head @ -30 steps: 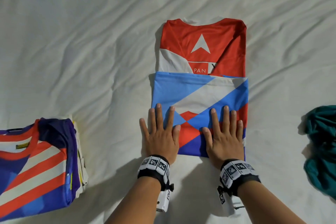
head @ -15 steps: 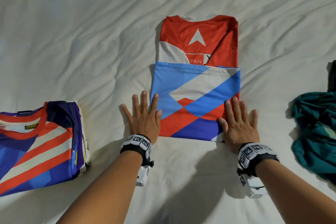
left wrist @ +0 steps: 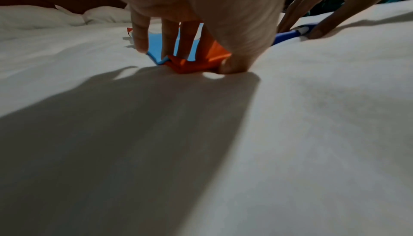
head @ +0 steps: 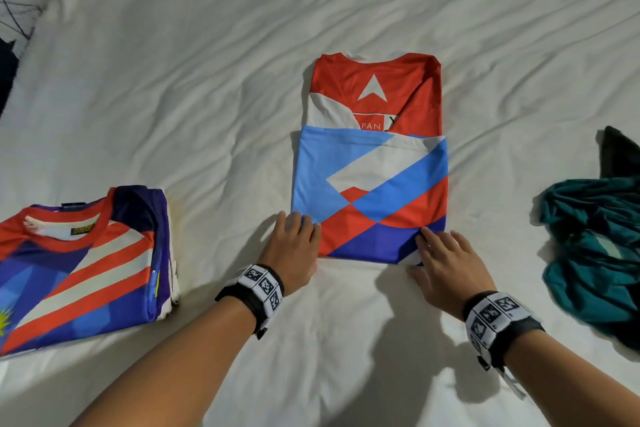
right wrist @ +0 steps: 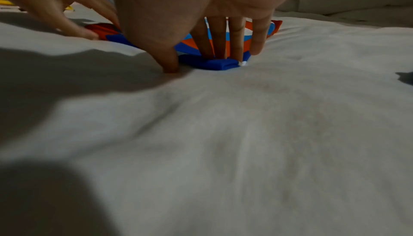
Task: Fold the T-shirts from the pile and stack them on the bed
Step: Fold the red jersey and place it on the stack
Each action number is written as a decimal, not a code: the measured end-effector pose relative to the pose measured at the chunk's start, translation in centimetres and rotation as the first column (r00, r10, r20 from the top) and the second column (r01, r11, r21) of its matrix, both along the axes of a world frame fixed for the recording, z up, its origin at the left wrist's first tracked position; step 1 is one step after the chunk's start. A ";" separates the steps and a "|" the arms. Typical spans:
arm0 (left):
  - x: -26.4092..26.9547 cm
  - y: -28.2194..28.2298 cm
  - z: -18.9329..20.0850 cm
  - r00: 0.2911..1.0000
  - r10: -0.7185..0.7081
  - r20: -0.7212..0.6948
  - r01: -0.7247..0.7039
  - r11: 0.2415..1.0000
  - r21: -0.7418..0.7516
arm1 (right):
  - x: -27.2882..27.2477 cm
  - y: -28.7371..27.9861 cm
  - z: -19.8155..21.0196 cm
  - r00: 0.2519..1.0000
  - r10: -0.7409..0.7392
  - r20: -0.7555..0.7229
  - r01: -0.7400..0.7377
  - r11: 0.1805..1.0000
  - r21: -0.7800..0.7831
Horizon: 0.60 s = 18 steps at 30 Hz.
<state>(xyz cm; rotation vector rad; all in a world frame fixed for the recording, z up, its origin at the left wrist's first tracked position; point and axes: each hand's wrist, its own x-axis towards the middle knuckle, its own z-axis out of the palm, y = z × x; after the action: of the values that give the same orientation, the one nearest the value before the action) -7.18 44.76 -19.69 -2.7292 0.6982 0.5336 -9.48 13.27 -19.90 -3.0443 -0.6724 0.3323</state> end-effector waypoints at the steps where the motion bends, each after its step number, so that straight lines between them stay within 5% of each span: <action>1: 0.1 -0.3 -0.1 1.000 -0.002 -0.001 0.002 1.000 0.027 | 0.1 0.3 -0.2 1.000 0.014 0.007 -0.014 1.000 -0.026; 7: 0.7 -1.3 1.1 0.996 0.074 0.043 -0.073 0.997 -0.015 | 0.6 1.8 0.9 0.998 -0.032 -0.052 0.021 0.981 -0.195; 13: 0.5 -1.3 4.8 0.960 0.129 -0.250 -0.137 0.990 -0.015 | -0.1 2.8 5.3 0.954 -0.091 -0.286 0.028 0.975 -0.219; 18: -1.2 -0.8 8.5 0.769 0.219 -0.600 -0.277 0.961 -0.005 | -1.8 2.9 9.8 0.820 -0.062 -0.569 -0.105 0.961 -0.256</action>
<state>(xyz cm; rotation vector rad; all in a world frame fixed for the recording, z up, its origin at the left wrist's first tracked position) -8.37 43.98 -11.21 -2.7487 0.4874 1.5072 -11.24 16.15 -10.14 -2.9018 -0.6496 1.3846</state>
